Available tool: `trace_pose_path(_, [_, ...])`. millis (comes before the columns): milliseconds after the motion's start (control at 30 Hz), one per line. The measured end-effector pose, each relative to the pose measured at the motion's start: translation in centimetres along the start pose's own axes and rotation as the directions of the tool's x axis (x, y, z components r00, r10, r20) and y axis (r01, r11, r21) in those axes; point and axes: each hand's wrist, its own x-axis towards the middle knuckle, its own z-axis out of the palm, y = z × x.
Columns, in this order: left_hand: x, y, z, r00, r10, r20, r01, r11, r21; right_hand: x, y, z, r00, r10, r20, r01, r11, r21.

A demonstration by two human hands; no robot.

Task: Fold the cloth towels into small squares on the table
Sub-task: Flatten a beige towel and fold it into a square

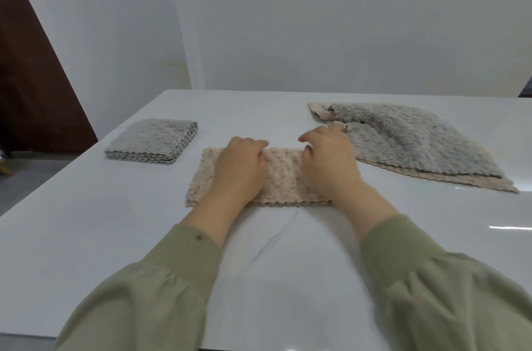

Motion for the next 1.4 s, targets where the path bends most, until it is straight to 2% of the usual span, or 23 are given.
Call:
trace_pose_path(67, [0.5, -0.1, 1.6, 0.978, -0.067, 0.198, 0.035, 0.987, 0.159, -0.2, -1.3, 1.9, 0.978, 0.000, 0.206, 0.009, 0.999, -0.046])
trace_pose_path(100, [0.6, -0.4, 2.1, 0.952, -0.116, 0.283, 0.053, 0.974, 0.222, -0.3, -1.5, 2.7, 0.942, 0.024, 0.335, 0.001, 0.997, -0.075])
trace_pose_path(133, [0.6, -0.7, 2.3, 0.925, -0.161, 0.344, 0.071, 0.963, 0.260, -0.3, -1.4, 3.3, 0.898, 0.051, 0.436, -0.012, 0.996, -0.093])
trace_pose_path(200, [0.6, -1.4, 2.5, 0.896, -0.214, 0.389, 0.100, 0.951, 0.291, -0.2, -0.9, 3.5, 0.847, 0.103, 0.522, -0.050, 0.992, -0.114])
trace_pose_path(433, [-0.1, -3.6, 1.0, 0.862, -0.331, 0.383, 0.209, 0.922, 0.327, -0.3, 3.4, 2.3, 0.811, 0.277, 0.515, -0.205, 0.959, -0.194])
trace_pose_path(600, [-0.5, -4.2, 0.3, 0.875, -0.372, 0.311, 0.264, 0.904, 0.337, -0.6, 4.1, 2.2, 0.828, 0.274, 0.489, -0.214, 0.961, -0.175])
trace_pose_path(667, [-0.2, -3.8, -0.2, 0.924, -0.303, 0.233, 0.222, 0.921, 0.320, -0.4, 4.1, 2.4, 0.846, 0.274, 0.458, -0.215, 0.960, -0.178])
trace_pose_path(767, [0.2, -2.3, -0.4, 0.982, -0.101, 0.156, 0.070, 0.978, 0.195, -0.2, 3.7, 1.9, 0.901, 0.249, 0.355, -0.203, 0.966, -0.161])
trace_pose_path(900, [0.0, -0.9, 0.6, 0.953, 0.027, 0.302, -0.066, 0.991, 0.117, 0.0, 2.9, 1.5, 0.945, 0.193, 0.263, -0.166, 0.979, -0.120])
trace_pose_path(1033, [-0.4, -1.1, 1.2, 0.895, 0.029, 0.446, -0.102, 0.985, 0.140, 0.2, 3.3, 2.0, 0.916, 0.210, 0.340, -0.158, 0.972, -0.174])
trace_pose_path(1167, [-0.3, -1.2, 1.6, 0.875, -0.031, 0.484, -0.080, 0.975, 0.208, 0.3, 3.2, 2.1, 0.911, 0.191, 0.366, -0.116, 0.969, -0.216])
trace_pose_path(1400, [-0.3, -1.1, 1.2, 0.860, -0.037, 0.509, -0.080, 0.975, 0.207, 0.7, 4.4, 1.5, 0.880, 0.299, 0.369, -0.252, 0.952, -0.172])
